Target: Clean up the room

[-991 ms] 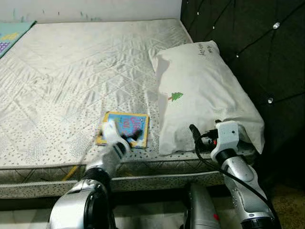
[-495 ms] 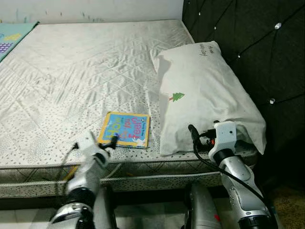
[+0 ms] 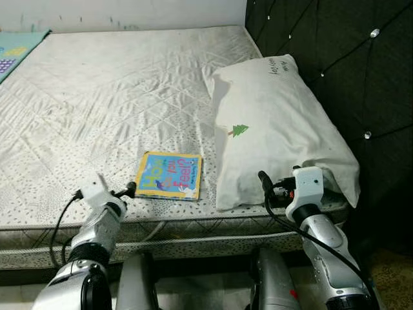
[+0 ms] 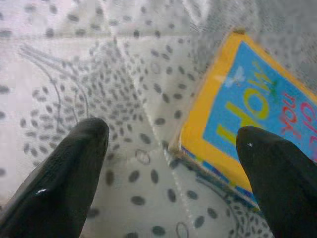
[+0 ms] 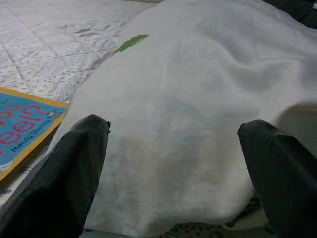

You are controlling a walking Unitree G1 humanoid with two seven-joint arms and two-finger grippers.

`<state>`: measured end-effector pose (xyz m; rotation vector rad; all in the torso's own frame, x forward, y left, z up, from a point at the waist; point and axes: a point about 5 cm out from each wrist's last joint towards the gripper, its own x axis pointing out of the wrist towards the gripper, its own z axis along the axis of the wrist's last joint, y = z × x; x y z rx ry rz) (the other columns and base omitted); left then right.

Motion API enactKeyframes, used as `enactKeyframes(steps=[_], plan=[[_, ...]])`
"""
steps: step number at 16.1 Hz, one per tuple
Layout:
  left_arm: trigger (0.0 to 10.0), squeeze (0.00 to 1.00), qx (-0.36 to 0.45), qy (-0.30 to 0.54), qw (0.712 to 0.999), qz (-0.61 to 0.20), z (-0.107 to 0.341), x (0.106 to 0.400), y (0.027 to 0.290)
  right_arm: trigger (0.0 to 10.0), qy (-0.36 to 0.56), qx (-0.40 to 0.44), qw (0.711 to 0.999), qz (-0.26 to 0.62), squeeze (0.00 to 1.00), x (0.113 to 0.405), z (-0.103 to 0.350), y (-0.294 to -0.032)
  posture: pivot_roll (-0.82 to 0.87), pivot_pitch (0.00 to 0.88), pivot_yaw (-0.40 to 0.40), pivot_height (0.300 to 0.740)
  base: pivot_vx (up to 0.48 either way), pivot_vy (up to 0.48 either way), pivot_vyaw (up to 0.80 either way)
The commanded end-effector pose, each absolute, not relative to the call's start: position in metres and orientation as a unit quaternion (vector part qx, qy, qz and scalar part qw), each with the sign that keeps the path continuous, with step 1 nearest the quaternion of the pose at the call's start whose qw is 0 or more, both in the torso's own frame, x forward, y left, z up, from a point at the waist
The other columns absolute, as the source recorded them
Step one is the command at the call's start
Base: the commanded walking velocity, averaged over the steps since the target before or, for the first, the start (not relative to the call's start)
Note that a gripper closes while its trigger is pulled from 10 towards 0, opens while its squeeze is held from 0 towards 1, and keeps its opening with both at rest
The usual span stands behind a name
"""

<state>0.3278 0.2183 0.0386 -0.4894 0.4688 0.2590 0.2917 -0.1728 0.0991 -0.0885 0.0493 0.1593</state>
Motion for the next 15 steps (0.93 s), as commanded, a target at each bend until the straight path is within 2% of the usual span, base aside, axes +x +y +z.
enactKeyframes(steps=[1,5,6,7,8,15], plan=[[10.0,1.00,-0.250,0.232,0.927,0.153,0.039,0.327,0.225,10.0,0.027,-0.048,0.996,0.067,0.00,0.288,0.100,-0.182,-0.17,0.059,0.047,0.541,0.000,0.000,0.00],[10.0,1.00,-0.238,0.222,0.922,0.209,0.038,0.321,0.248,10.0,0.033,-0.050,0.997,0.053,0.00,0.281,0.098,-0.192,-0.18,0.079,0.032,0.541,0.000,0.000,0.00],[10.0,0.93,-0.234,0.219,0.925,0.202,0.041,0.323,0.249,10.0,0.033,-0.048,0.997,0.052,0.00,0.280,0.099,-0.193,-0.18,0.083,0.030,0.541,0.000,0.000,0.00],[10.0,0.61,-0.224,0.215,0.931,0.192,0.045,0.326,0.248,10.0,0.034,-0.047,0.997,0.049,0.00,0.278,0.099,-0.194,-0.18,0.085,0.029,0.541,0.000,0.000,0.00],[10.0,0.00,-0.216,0.207,0.936,0.183,0.050,0.331,0.247,10.0,0.033,-0.041,0.998,0.043,0.00,0.276,0.099,-0.197,-0.18,0.095,0.030,0.541,0.000,0.000,0.00],[10.0,0.00,-0.184,0.205,0.954,0.120,0.059,0.341,0.235,10.0,0.067,-0.065,0.996,0.012,0.00,0.248,0.094,-0.221,-0.20,0.188,0.007,0.541,0.000,0.000,0.00]])
